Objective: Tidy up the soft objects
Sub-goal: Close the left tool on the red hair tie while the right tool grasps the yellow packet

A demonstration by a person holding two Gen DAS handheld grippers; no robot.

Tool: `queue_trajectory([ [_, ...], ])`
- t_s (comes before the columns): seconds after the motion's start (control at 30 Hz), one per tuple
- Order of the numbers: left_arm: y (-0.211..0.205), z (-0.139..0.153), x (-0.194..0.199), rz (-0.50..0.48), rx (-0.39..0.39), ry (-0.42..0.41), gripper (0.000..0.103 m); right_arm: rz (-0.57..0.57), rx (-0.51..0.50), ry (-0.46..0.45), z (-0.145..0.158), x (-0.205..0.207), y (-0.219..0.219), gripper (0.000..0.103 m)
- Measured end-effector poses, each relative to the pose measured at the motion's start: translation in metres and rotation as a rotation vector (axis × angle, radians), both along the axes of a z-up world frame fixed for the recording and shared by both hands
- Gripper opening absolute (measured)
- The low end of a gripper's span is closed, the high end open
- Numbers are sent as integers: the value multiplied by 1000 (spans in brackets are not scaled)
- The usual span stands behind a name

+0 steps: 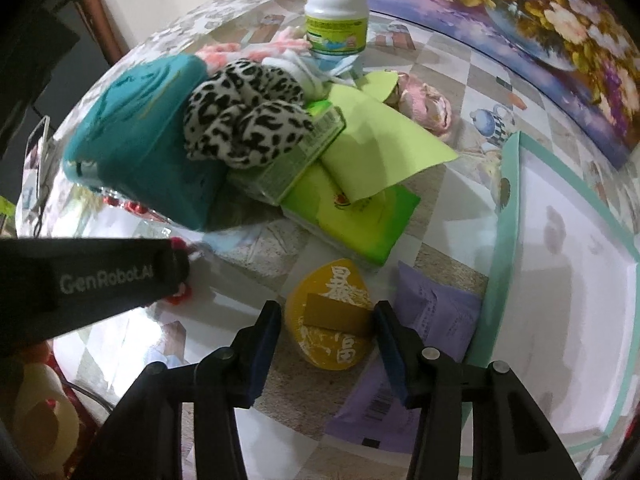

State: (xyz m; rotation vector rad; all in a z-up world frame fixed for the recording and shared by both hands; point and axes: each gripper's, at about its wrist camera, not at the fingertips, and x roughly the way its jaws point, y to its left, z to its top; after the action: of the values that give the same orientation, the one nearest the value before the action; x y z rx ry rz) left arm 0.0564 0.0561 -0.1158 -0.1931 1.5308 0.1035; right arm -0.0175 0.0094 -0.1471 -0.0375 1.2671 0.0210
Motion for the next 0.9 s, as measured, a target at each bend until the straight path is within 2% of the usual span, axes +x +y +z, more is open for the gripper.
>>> queue_trajectory([
  [0.2, 0, 1, 0, 2, -2, 1, 42, -28, 50, 0, 9, 0, -13, 42],
  [0.5, 5, 6, -1, 12, -34, -5, 42, -59, 90, -5, 15, 9, -34, 41],
  [0.9, 7, 53, -15, -18, -115, -134, 42, -180, 134, -59, 65, -3, -68, 41],
])
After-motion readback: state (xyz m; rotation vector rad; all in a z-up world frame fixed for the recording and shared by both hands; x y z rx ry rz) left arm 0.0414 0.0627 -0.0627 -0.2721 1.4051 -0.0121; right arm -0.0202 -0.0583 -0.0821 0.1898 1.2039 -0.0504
